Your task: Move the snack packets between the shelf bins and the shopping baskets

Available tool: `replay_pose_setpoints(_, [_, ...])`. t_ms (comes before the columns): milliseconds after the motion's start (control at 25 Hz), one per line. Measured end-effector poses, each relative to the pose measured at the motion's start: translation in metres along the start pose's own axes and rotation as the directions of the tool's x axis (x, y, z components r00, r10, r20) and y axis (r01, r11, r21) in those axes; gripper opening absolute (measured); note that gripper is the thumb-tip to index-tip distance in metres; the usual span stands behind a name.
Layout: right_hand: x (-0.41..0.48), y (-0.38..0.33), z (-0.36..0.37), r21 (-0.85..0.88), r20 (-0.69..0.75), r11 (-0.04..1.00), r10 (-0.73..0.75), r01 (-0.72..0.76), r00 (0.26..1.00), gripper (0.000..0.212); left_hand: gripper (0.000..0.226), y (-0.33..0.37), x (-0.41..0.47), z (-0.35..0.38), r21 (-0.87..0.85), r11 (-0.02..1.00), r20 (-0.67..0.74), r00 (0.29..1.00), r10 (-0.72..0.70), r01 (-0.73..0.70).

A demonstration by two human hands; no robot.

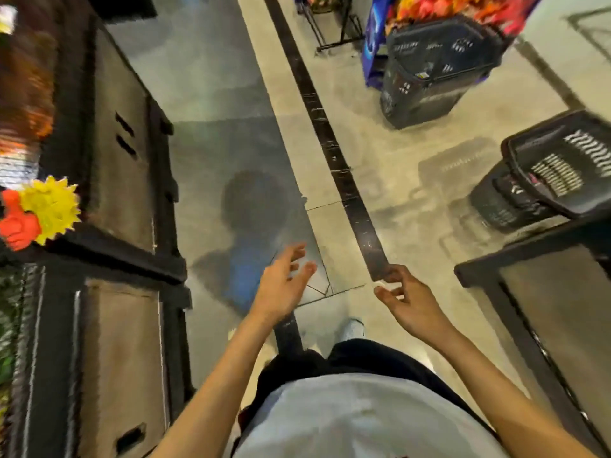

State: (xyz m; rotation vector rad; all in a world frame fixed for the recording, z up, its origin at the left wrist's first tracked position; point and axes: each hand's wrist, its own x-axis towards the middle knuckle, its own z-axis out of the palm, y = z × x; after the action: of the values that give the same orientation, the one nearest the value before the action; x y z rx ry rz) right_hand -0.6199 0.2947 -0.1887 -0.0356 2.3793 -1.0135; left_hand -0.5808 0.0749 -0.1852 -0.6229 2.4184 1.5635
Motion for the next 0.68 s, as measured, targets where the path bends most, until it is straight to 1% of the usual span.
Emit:
replay_pose_setpoints(160, [0.007, 0.051, -0.061, 0.092, -0.096, 0.991, 0.101, -0.093, 0.990, 0.046, 0.040, 0.052, 0.033, 0.075, 0.046, 0.998, 0.139, 0.990, 0.023, -0.030])
replay_pose_setpoints(320, [0.032, 0.077, -0.111, 0.145, -0.176, 0.981, 0.155, -0.130, 0.972, 0.046, 0.039, 0.088, 0.068, 0.115, 0.075, 0.996, 0.235, 0.971, 0.038, -0.057])
replay_pose_setpoints(440, [0.070, 0.089, -0.153, 0.202, -0.231, 0.966, 0.205, -0.159, 0.951, 0.048, 0.037, 0.113, 0.110, 0.138, 0.120, 0.991, 0.277, 0.961, 0.028, -0.064])
replay_pose_setpoints(560, [0.118, 0.101, -0.193, 0.238, -0.250, 0.954, 0.244, -0.185, 0.937, 0.049, 0.039, 0.138, 0.163, 0.165, 0.181, 0.980, 0.328, 0.945, 0.016, -0.080])
replay_pose_setpoints(680, [0.178, 0.113, -0.241, 0.284, -0.278, 0.935, 0.294, -0.214, 0.915, 0.048, 0.040, 0.175, 0.235, 0.204, 0.209, 0.973, 0.399, 0.917, 0.007, -0.098])
